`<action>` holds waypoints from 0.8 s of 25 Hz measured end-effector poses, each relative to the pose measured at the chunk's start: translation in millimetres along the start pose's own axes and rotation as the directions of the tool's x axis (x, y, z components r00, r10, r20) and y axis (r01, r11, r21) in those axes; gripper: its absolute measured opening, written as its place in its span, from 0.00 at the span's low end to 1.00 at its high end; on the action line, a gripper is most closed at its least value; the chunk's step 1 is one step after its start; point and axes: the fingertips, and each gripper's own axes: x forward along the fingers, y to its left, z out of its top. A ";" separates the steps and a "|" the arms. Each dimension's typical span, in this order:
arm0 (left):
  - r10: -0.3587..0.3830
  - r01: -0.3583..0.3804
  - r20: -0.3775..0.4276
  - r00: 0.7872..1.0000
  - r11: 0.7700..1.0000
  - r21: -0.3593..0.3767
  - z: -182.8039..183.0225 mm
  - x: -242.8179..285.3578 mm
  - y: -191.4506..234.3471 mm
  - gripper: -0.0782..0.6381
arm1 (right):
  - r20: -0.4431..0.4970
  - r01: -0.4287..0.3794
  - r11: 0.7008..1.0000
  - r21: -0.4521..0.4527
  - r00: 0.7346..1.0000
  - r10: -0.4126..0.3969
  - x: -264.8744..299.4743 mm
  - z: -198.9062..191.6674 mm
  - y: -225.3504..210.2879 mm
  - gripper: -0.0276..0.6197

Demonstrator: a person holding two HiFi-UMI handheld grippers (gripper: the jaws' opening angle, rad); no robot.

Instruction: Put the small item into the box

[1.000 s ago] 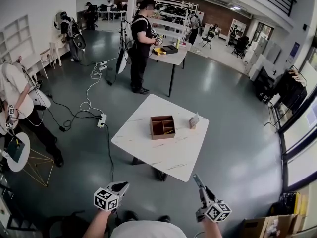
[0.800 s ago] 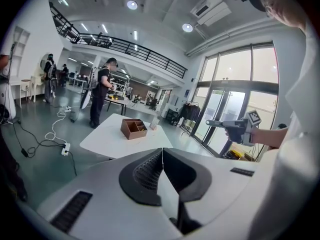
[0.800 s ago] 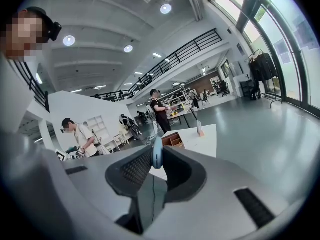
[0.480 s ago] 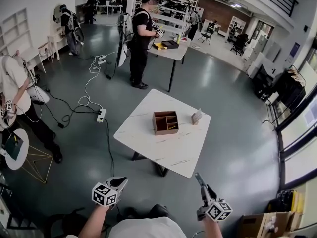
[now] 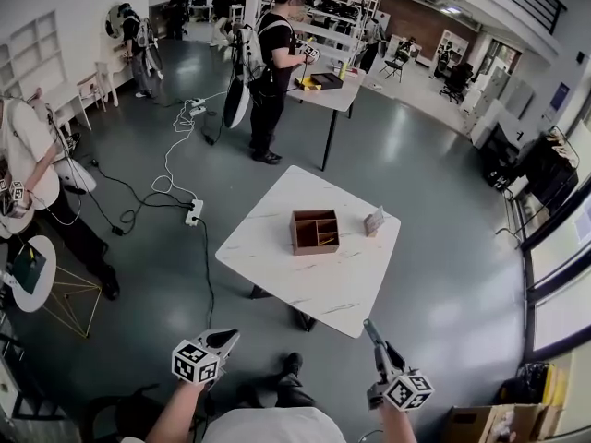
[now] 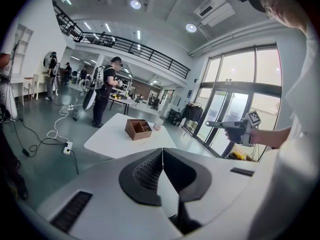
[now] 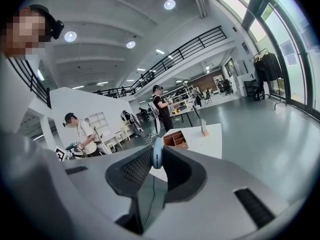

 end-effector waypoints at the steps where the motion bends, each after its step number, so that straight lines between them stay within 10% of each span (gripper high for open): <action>1: 0.006 -0.006 0.002 1.000 1.000 -0.002 2.3 3.2 2.5 0.13 | -0.002 -0.004 1.000 0.000 1.000 0.004 5.5 1.3 -3.5 0.17; 20: 0.128 -0.128 -0.005 0.992 0.991 -0.029 54.8 81.2 34.8 0.13 | -0.053 -0.143 0.990 0.011 0.988 0.143 138.3 50.2 -59.6 0.17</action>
